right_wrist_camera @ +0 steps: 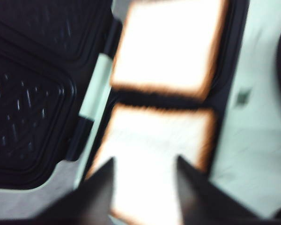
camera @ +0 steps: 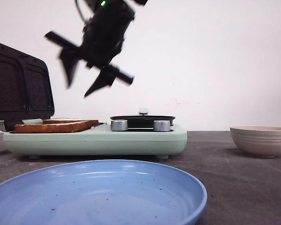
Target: Make breakfast with bread and shrimp
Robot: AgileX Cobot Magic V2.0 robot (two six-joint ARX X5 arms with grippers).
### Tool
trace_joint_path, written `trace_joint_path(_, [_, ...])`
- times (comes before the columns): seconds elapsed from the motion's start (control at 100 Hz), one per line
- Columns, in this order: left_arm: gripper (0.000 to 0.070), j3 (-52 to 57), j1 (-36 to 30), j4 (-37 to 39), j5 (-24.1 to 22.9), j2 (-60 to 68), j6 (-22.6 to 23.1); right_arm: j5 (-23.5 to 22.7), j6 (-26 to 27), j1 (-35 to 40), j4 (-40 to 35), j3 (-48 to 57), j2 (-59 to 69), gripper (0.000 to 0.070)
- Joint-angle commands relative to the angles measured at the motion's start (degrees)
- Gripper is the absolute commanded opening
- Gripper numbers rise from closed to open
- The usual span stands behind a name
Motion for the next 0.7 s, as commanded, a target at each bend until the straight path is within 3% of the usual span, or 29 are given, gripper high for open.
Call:
trace_joint_path(0.0, [0.0000,1.0,-0.5,-0.8,-1.2,0.2,0.2,1.6,-6.4,0.1,-0.7,2.0,-2.6,0.0002])
trace_joint_path(0.24, [0.0000,1.0,-0.5,-4.6,-2.6,0.2,0.2,8.9,-19.6,-0.3,-7.8,2.0,-13.2,0.0004])
trace_joint_path(0.42, [0.0000,0.9,-0.5,-3.9,-5.6,0.2,0.6,17.4,-21.2,-0.3,-14.3,1.1,-21.5,0.0004])
trace_joint_path(0.5, [0.0000,0.9,-0.5,-2.9,-8.0,0.2,0.6,22.9,-21.4,-0.2,-12.1,-1.7,-26.3,0.0004])
trace_joint_path(0.69, [0.0000,0.9,-0.5,-2.9,-14.3,0.1,1.4,22.3,-30.6,-0.2,-1.7,-15.8,-39.6,0.0005])
